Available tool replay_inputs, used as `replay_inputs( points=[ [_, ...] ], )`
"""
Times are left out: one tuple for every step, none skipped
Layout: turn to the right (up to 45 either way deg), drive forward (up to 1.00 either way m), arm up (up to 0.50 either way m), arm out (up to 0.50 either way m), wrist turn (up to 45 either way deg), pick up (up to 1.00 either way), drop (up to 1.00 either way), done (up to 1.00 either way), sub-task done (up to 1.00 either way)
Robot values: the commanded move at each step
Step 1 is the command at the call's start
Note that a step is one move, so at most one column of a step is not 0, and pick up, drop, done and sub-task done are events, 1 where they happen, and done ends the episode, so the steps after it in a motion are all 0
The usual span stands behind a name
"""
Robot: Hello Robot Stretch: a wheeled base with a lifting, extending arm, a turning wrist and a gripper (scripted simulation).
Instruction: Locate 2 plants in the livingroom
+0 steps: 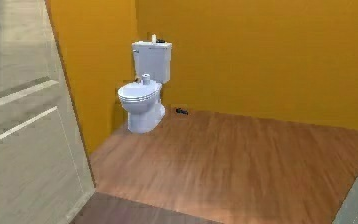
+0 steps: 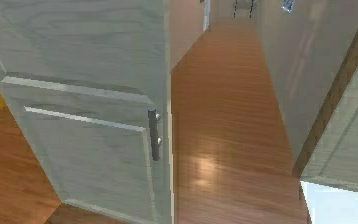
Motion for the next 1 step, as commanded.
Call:
replay_inputs(
  points=[
    [0.0, 0.05, 0.00, 0.00, 0.0, 0.00, 0.00, 0.00, 0.00]
  ],
)
